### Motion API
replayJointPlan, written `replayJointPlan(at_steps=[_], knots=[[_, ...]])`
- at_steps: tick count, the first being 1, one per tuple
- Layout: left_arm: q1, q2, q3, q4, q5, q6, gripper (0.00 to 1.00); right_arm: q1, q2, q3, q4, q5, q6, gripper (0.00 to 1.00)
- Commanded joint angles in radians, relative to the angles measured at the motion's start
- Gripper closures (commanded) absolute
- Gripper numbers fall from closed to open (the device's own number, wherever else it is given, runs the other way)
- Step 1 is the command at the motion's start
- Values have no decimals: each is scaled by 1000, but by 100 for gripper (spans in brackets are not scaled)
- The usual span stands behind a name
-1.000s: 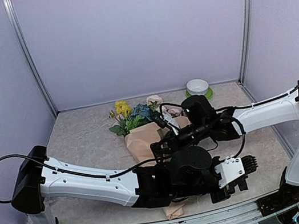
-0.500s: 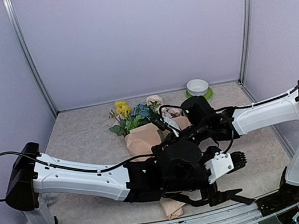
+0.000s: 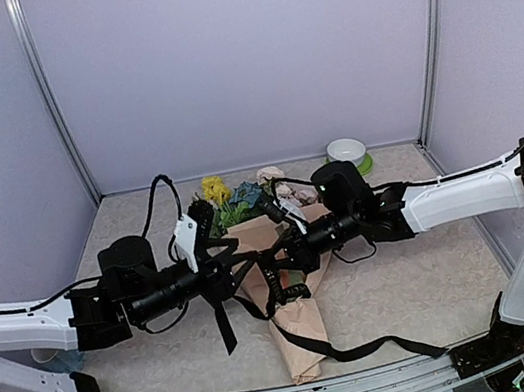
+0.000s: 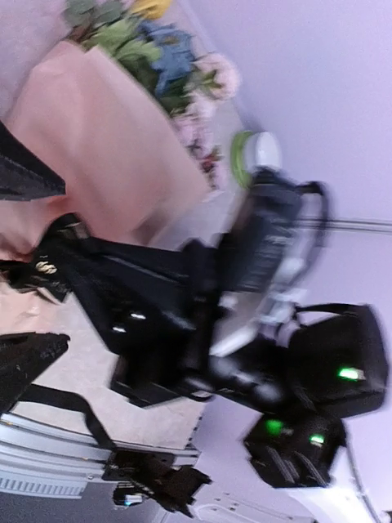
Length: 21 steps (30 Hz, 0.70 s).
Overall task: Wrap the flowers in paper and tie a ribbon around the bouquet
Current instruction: Cross the half-tied ribbon over the folded bouquet.
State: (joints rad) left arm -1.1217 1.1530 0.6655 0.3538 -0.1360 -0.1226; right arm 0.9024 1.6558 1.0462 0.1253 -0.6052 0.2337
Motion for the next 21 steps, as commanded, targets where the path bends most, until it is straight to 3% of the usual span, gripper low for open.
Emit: replayJointPlan(at_steps=[1,2,4,9,13,15,21], knots=[[1,37,-123,92,80,-89,35,9,10,30,24,-18,12,100],[3,50,-128,109,72,-81,30,10,11,30,27,-24,16,100],[16,88,-132,133,69,-47,28,14,10,32,34,-25,21,100],[67,216,-70,123,222,3,34,22,8,22,67,-28,35,100],[84,293,17,66,247,30,36,24,14,14,77,-35,39,100],[122,325,38,54,291,22,44,26,9,9,85,-36,42,100],[154,345,57,55,471,15,87,27,-2,-10,98,-33,49,100]])
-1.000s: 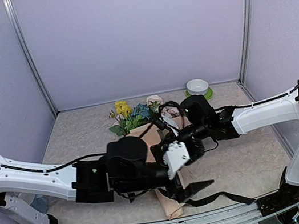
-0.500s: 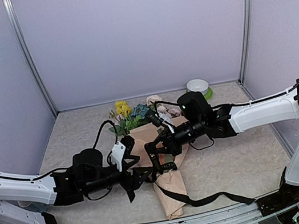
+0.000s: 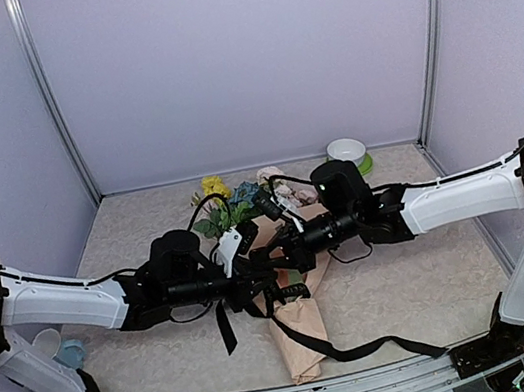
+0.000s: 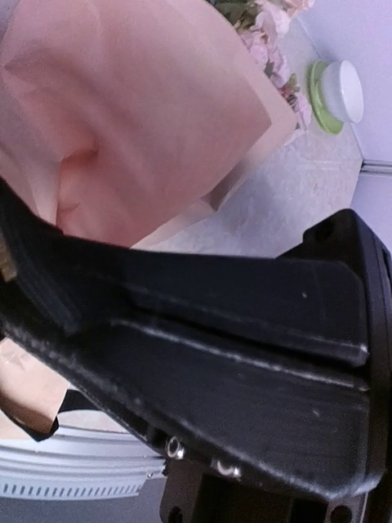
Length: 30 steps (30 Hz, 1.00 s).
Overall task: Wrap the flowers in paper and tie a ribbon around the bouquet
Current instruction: Cross the half-tied ribbon over the folded bouquet.
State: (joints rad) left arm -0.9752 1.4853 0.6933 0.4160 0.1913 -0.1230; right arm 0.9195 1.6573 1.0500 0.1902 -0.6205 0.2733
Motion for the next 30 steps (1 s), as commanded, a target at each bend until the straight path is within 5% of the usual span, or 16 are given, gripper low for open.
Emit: replayJointPlan(at_steps=[1,5,8,16,18,21,30], knots=[[7,12,33,-12,165,15,94,10,-6,-16,35,-17,10,100],[13,0,17,-7,163,-14,100,10,-26,-23,13,5,1,100],[19,-12,-9,13,145,-36,100,7,-67,-33,-55,96,-27,84],[25,-2,-6,14,136,-48,100,-17,-120,-95,-187,128,-39,77],[26,1,-7,12,134,-50,100,-11,-129,-118,-166,99,-37,79],[27,5,-7,12,130,-54,100,13,-109,-101,-194,85,-73,95],[31,18,6,-2,146,-48,100,26,-11,-37,-281,223,-141,93]])
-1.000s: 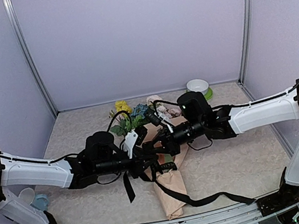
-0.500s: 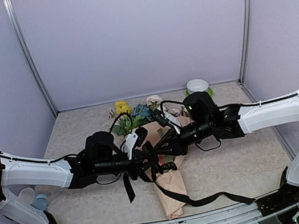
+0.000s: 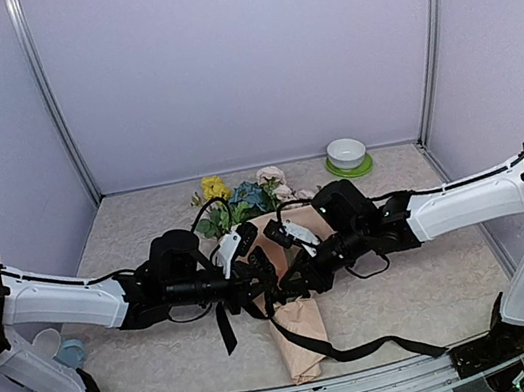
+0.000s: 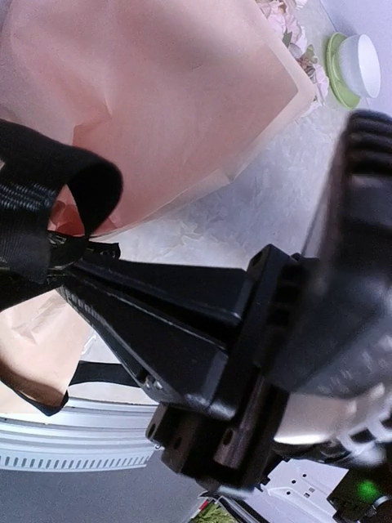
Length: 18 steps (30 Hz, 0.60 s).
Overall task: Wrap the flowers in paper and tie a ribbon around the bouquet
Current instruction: Cross the half-tied ribbon over the folded bouquet.
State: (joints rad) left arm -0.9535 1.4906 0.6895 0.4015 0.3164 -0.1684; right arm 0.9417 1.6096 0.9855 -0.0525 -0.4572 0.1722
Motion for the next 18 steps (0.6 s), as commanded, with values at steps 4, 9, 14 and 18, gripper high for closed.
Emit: replayJointPlan(at_steps=[4,9,14,18], knots=[[12,17,14,10,23,-2,100,-6,62,27,-52,89,-49,87],[13,27,23,1,29,0,100,-12,72,25,-68,110,-60,74],[13,34,31,-8,30,1,100,-11,74,4,-67,89,-67,79],[13,33,30,-10,32,3,100,-11,68,-8,-70,98,-66,73]])
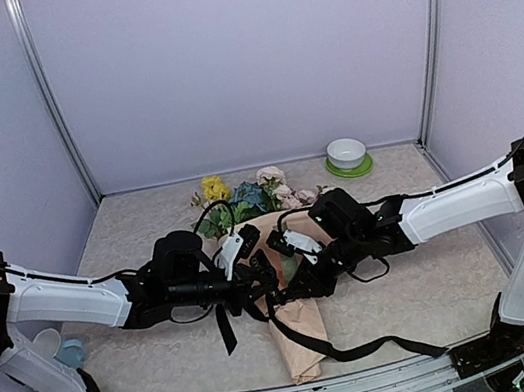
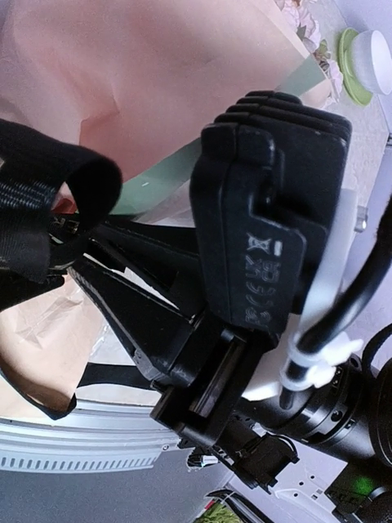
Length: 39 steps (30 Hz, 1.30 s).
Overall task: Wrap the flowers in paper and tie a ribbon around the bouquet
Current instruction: Cross the half-tied ribbon over the folded bouquet.
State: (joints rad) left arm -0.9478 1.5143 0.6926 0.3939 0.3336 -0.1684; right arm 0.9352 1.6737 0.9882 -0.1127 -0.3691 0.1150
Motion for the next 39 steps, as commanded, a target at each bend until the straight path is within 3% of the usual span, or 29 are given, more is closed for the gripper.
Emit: replayJointPlan(at_steps=[1,15,19,22,25,30,39], knots=[[7,10,27,-2,16,4,100,-4,1,-14,-7,13,-8,70],[8,0,15,-5,10,4,100,-7,-2,-30,-25,96,-13,62],[9,1,17,-6,12,4,100,-7,-5,-33,-25,82,-11,69],[9,1,16,-6,11,4,100,-8,-10,-37,-32,74,-12,68],[9,0,15,-6,6,3,100,-8,-28,-47,-27,67,-11,84],[15,4,16,-9,0,-3,100,-9,-48,-45,-56,62,-17,99],[19,12,20,-13,0,-7,100,-10,-151,-70,-17,8,3,100]])
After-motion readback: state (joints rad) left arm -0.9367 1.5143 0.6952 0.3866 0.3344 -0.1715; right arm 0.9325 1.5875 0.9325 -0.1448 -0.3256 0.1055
